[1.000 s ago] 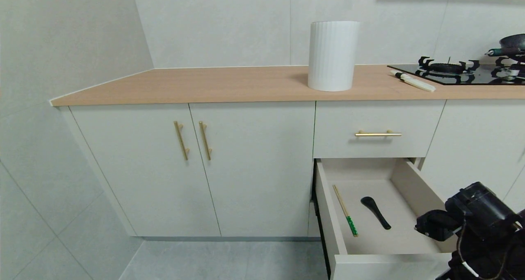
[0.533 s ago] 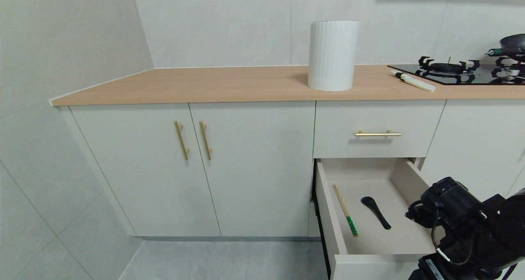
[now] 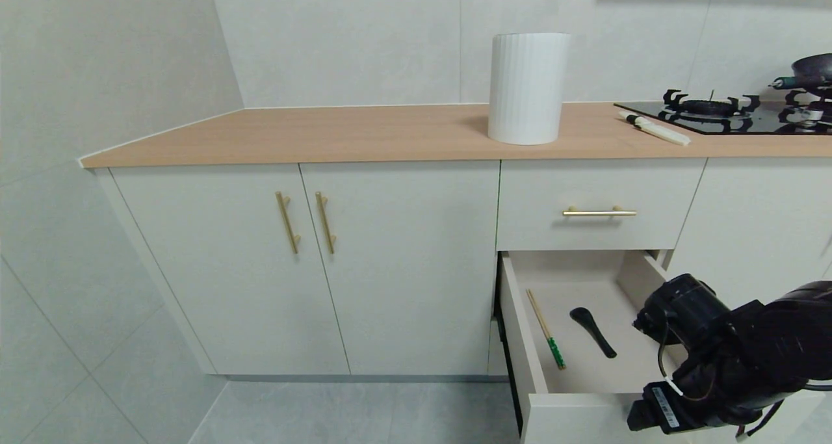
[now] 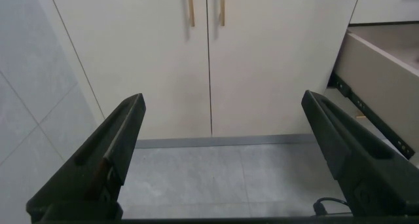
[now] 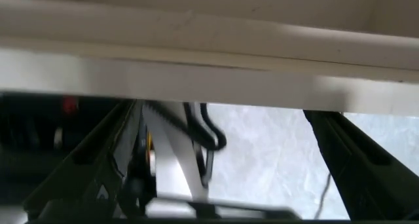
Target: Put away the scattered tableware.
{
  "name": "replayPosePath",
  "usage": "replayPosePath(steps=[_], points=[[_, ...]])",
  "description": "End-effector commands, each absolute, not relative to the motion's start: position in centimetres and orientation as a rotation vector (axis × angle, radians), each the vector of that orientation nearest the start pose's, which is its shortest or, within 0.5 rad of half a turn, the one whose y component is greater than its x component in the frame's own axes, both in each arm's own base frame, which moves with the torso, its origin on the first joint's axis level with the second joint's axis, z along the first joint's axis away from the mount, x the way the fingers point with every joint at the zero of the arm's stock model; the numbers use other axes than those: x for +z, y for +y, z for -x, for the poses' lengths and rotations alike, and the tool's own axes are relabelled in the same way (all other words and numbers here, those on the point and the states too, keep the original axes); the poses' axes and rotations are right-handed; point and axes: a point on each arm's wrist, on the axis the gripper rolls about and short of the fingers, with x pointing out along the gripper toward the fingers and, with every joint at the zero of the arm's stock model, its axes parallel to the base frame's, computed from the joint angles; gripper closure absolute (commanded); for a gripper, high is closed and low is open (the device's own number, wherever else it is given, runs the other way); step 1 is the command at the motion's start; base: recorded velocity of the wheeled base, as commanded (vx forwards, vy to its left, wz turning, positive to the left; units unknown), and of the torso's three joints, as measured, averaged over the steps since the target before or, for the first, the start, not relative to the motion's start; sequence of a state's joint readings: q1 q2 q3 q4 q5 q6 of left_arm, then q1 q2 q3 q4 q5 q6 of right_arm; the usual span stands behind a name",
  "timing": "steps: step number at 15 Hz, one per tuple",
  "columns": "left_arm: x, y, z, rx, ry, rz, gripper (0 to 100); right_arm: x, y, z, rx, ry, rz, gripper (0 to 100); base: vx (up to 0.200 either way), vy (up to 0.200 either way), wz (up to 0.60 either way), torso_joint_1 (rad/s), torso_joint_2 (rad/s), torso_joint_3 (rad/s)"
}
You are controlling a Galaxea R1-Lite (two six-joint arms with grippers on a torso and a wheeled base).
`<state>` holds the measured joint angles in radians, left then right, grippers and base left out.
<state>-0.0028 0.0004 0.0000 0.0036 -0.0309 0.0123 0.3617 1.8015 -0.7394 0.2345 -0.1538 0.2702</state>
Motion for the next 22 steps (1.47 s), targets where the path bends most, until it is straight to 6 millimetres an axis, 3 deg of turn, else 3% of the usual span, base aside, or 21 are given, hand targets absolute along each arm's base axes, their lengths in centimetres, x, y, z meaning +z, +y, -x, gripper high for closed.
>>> replayPosePath(steps=[1, 4, 12, 15, 22], points=[[7.5, -0.1, 2.3, -0.034, 0.003, -0.012, 0, 7.0, 8.6, -23.9, -0.009, 1.275, 0.098, 0, 0.0, 0.0, 0.0, 0.0, 0.0, 0.0], [7.5, -0.1, 2.3, -0.034, 0.004, -0.012, 0, 6.8, 9.0, -25.6, -0.034, 1.234, 0.101, 0, 0.0, 0.0, 0.0, 0.0, 0.0, 0.0], [7.5, -0.1, 2.3, -0.034, 0.004, -0.012, 0, 6.1, 9.5, -34.7, -0.087, 1.107, 0.025, 0, 0.0, 0.0, 0.0, 0.0, 0.0, 0.0], [7.5, -0.1, 2.3, -0.034, 0.003, -0.012, 0, 5.2, 8.8, -38.1, -0.117, 1.014, -0.02, 0, 0.0, 0.0, 0.0, 0.0, 0.0, 0.0], [7.5, -0.1, 2.3, -0.032, 0.004, -0.012, 0, 1.9, 7.9, -41.7, -0.136, 0.789, -0.1, 0, 0.0, 0.0, 0.0, 0.0, 0.0, 0.0]])
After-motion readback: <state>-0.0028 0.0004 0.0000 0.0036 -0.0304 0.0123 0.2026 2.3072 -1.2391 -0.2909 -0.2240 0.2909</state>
